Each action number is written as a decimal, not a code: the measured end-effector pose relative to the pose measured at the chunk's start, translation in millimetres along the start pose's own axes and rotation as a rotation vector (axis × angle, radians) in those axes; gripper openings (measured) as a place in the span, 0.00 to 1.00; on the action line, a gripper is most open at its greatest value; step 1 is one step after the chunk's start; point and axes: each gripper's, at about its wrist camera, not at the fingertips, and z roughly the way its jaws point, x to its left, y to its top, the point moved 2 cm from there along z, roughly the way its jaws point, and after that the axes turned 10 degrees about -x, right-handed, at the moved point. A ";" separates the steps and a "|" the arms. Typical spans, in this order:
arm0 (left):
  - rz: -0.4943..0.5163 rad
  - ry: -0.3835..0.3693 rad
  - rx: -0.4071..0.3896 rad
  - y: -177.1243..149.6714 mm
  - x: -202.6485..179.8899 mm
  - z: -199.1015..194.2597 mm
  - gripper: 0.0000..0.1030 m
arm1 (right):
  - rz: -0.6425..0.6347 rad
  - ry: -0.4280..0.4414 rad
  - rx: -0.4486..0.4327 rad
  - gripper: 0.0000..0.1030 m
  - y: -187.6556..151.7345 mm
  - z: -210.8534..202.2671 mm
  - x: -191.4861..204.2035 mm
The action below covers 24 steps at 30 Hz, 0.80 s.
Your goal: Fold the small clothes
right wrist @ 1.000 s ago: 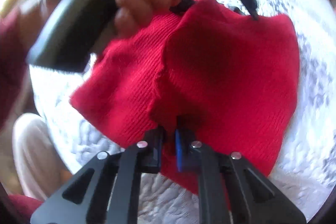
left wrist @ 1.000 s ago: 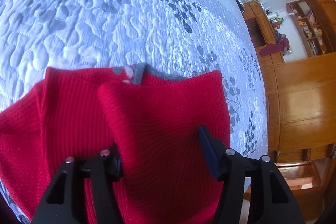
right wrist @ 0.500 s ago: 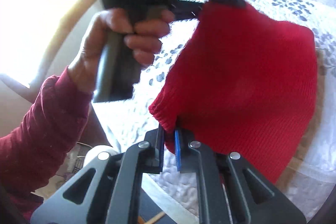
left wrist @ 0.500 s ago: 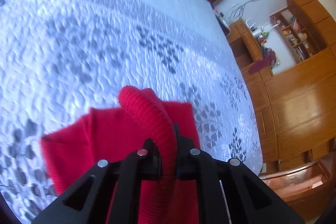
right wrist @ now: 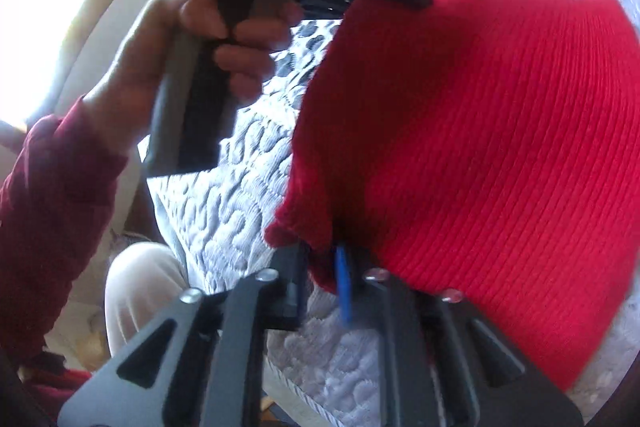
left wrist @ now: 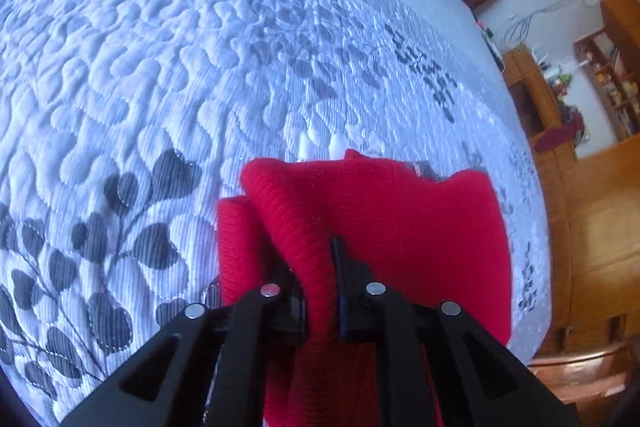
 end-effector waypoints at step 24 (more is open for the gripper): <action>0.202 0.195 0.007 -114.0 -45.3 -67.9 0.49 | 0.471 -0.031 -0.044 0.14 -66.8 -111.9 -148.7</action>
